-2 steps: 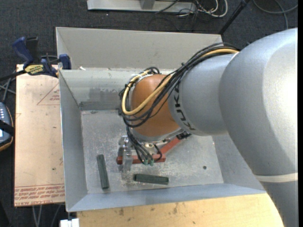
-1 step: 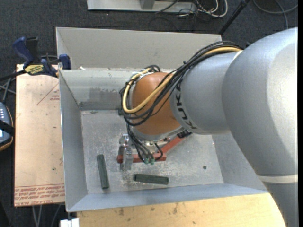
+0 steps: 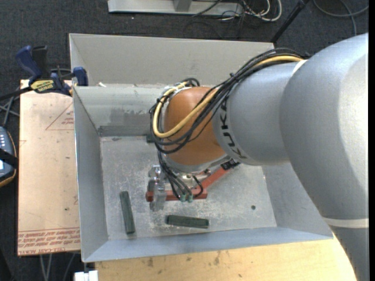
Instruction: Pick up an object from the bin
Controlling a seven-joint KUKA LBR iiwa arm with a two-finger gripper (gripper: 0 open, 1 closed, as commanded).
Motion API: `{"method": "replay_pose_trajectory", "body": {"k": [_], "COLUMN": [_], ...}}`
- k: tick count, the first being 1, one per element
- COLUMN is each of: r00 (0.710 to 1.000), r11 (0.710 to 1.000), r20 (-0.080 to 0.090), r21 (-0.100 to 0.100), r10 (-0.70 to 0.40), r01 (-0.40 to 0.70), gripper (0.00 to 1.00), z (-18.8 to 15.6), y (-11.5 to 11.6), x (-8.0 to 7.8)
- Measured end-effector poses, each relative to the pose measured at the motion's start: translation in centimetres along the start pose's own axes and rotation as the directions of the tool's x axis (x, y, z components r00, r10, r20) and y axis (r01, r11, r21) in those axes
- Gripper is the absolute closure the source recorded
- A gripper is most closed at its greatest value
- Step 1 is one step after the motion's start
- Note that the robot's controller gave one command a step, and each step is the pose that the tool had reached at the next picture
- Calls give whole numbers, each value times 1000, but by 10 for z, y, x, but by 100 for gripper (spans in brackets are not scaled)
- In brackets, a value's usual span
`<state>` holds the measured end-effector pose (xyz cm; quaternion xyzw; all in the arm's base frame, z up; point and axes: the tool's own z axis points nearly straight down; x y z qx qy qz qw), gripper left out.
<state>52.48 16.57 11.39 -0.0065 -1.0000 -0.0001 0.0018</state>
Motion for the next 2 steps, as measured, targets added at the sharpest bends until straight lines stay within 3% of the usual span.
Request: {"method": "replay_pose_trajectory", "body": {"k": [1, 2], "r00": [1000, 1000], "r11": [1000, 1000], "r20": [-2, 7], "r21": [1, -2], "r10": [0, 0], "r01": [0, 0], "gripper": [100, 100], "z": [-19, -35], "y": [0, 1], "x": [1, -1]}}
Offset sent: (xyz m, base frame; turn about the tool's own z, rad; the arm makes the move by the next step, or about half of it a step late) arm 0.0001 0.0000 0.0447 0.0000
